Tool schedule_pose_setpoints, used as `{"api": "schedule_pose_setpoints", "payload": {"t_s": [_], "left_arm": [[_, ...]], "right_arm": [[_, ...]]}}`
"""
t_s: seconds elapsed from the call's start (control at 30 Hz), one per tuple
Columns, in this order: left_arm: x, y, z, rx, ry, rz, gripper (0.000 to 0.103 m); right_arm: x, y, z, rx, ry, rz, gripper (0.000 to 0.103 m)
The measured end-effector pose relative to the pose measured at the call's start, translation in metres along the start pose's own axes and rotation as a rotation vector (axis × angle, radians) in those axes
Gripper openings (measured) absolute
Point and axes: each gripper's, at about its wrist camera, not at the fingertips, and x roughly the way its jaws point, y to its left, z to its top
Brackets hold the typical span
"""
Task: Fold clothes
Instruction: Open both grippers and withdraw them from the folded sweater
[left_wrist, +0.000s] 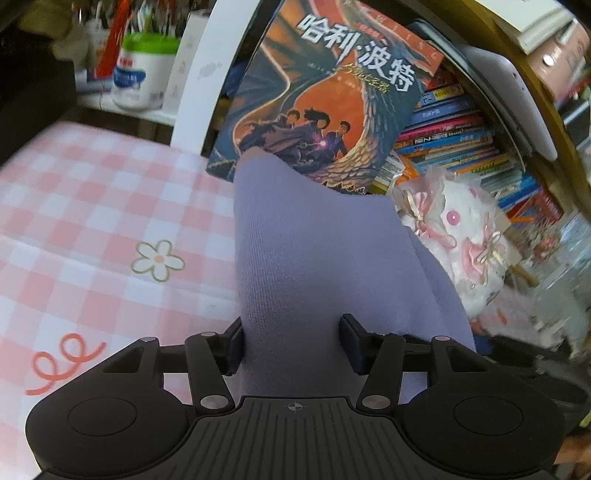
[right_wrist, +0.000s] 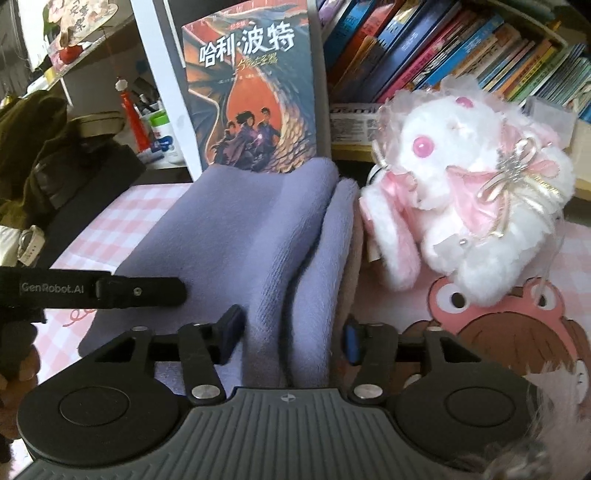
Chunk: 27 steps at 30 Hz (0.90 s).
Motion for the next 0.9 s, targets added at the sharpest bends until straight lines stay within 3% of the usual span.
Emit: {"api": "schedule_pose_setpoints", "payload": {"t_s": [0.07, 0.17, 0.23, 0.43, 0.57, 0.9], "left_arm": [[-0.009, -0.003, -0.004, 0.035, -0.028, 0.025, 0.054], [-0.029, -0.009, -0.012, 0.07, -0.106, 0.061, 0.061], [-0.041, -0.014, -0.018, 0.087, -0.156, 0.078, 0.072], [-0.063, -0.033, -0.035, 0.151, -0.22, 0.165, 0.088], [-0.066, -0.039, -0.048, 0.185, -0.205, 0.201, 0.093], [-0.073, -0.044, -0.08, 0.185, -0.143, 0.249, 0.094]], "right_arm": [[-0.008, -0.001, -0.002, 0.005, -0.016, -0.013, 0.072], [-0.02, -0.002, -0.006, 0.014, -0.041, -0.03, 0.08], [-0.028, -0.002, -0.011, 0.018, -0.061, -0.055, 0.083], [-0.05, 0.006, -0.025, 0.029, -0.11, -0.149, 0.089], [-0.063, 0.014, -0.036, 0.015, -0.125, -0.186, 0.094], [-0.08, 0.021, -0.061, 0.014, -0.12, -0.224, 0.1]]}}
